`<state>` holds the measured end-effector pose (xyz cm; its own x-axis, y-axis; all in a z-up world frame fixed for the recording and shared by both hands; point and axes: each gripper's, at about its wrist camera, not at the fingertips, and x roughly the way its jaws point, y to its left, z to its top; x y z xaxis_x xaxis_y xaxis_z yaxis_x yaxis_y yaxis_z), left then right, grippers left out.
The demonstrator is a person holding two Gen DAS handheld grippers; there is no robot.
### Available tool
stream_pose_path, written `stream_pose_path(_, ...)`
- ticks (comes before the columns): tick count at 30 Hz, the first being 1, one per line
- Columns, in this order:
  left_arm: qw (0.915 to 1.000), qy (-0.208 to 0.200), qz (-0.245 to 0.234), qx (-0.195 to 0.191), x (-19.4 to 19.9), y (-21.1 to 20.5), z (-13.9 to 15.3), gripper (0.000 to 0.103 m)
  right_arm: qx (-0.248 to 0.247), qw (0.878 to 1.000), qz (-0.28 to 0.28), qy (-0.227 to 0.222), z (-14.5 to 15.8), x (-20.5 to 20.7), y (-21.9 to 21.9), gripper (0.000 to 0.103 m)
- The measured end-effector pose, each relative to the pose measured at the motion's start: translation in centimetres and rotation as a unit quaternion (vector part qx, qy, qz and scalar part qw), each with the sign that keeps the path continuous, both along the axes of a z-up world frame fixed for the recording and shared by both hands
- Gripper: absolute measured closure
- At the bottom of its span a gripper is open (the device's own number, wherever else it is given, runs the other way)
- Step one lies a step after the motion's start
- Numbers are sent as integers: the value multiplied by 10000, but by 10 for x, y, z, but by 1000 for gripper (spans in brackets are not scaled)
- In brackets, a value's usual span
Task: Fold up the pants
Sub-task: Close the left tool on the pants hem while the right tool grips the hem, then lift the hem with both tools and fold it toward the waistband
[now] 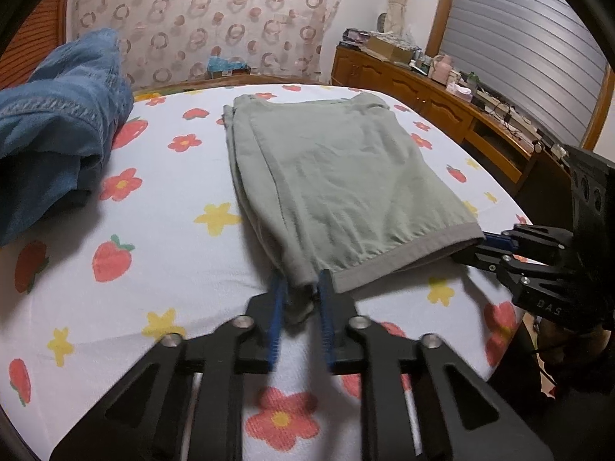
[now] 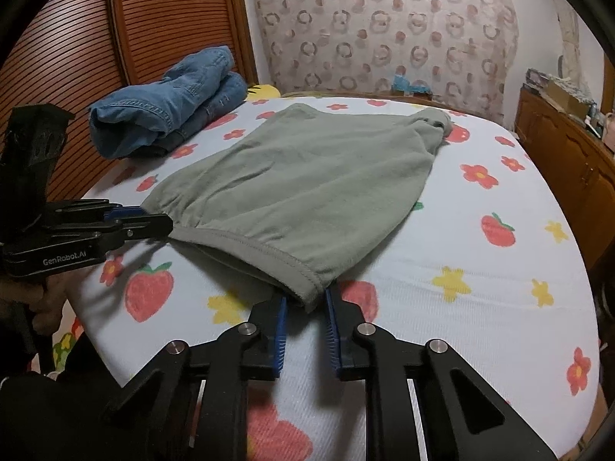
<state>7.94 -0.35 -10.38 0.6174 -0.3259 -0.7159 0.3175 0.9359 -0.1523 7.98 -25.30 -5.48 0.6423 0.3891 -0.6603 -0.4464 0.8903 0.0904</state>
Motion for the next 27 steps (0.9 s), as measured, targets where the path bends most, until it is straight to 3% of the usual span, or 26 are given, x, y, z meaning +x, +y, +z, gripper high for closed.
stream_pose_path(4, 10000, -23, 19, -13, -2, 0, 1, 89, 83, 10000, 32, 20, 1, -1, -4, 93)
stream_pose_path(17, 9993, -296, -48, -231, -20, 0, 22, 90, 459, 9989, 93, 74, 13, -10, -19, 94)
stream_pose_path(27, 9978, -541, -238, -312, -50, -5, 49, 90, 617, 9979, 79, -177, 43, -36, -33, 95)
